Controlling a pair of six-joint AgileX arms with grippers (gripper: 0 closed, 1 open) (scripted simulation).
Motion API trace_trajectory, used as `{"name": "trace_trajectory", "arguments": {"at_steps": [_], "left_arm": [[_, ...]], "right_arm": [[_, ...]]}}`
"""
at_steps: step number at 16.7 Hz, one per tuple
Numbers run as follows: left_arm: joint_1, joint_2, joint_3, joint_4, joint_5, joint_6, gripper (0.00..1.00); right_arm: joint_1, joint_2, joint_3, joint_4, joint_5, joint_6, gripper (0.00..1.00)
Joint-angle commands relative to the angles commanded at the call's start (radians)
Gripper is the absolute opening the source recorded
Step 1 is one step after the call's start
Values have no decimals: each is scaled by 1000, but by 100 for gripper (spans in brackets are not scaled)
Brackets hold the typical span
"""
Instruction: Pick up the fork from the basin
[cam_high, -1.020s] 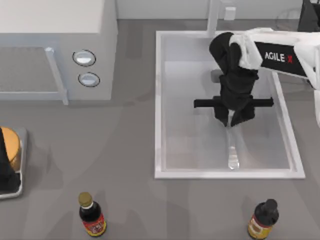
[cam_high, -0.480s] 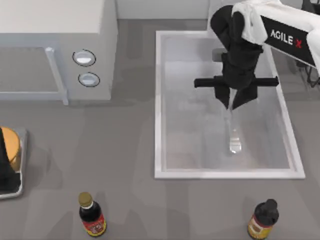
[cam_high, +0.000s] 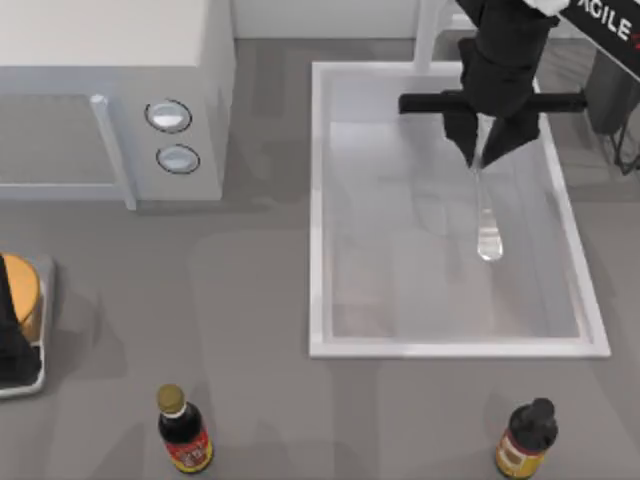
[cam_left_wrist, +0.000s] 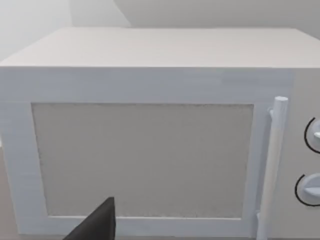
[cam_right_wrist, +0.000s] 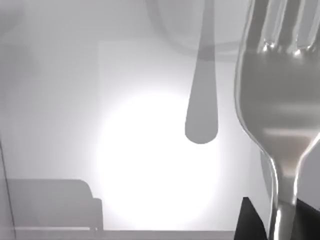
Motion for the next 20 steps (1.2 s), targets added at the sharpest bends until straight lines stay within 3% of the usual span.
{"name": "trace_trajectory", "arguments": {"at_steps": [8,20], "left_arm": [[0,0,0,0,0,0,100],[0,0,0,0,0,0,100]], "right_arm": [[-48,-106,-111,12,-3,-49,0],[-352,-834,-934,56,-21,-358,0]]}}
